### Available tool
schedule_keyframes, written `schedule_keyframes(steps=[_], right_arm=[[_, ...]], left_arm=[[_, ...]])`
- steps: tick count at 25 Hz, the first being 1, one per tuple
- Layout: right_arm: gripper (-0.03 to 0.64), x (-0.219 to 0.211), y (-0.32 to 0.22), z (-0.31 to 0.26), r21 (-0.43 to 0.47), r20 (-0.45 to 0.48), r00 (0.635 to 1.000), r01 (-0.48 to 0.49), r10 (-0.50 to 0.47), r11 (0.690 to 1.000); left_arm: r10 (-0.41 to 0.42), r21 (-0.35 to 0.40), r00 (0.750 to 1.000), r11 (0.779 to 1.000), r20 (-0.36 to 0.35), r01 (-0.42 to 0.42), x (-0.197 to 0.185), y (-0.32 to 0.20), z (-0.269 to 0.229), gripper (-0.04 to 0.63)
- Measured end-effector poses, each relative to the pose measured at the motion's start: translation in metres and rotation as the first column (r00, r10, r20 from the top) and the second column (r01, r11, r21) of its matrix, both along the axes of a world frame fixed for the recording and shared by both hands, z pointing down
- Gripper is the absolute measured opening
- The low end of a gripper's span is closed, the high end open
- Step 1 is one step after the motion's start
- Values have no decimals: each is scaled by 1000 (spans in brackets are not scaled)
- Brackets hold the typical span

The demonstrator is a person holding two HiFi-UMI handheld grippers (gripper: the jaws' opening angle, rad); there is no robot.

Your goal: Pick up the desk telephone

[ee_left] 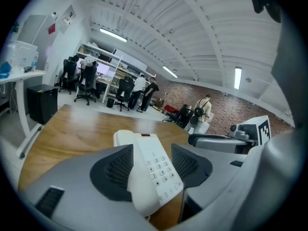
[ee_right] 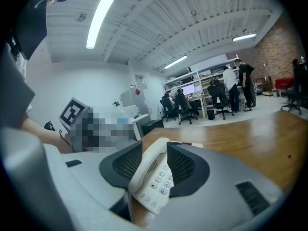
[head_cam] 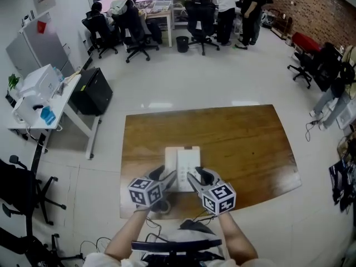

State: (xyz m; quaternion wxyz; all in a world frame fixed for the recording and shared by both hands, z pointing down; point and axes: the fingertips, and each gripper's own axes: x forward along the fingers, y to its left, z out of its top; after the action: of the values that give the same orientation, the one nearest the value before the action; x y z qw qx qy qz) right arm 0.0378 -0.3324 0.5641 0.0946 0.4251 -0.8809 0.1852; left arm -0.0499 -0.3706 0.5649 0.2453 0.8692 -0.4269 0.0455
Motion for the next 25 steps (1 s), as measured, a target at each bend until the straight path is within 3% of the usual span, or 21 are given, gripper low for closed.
schedule_keyframes(steps=[3,5,9,15,22,25], right_arm=[[199,11,-11,22,-55,-3,1000,-23,23,998],[233,18,-18,39,-100,-2,999,-35,35,994],[321,27,-27,72,-213,17,999,-39,44,976],[367,21,-37,102,-319,98,995,9,23,948],[368,19,-40,125,-410,106,994,34,10,912],[368,16,-44,126,-416,118,993,41,9,908]], left_arm=[[9,-59,999,998,35,-7,0,-8,26,257],[19,-97,999,995,49,-15,0,-13,41,343],[24,-167,999,986,39,-17,-2,-20,66,374],[68,-254,998,965,7,-64,2,-32,96,456],[132,-315,986,936,-97,-157,15,-34,111,476],[172,-311,981,931,-92,-192,23,-34,112,476]])
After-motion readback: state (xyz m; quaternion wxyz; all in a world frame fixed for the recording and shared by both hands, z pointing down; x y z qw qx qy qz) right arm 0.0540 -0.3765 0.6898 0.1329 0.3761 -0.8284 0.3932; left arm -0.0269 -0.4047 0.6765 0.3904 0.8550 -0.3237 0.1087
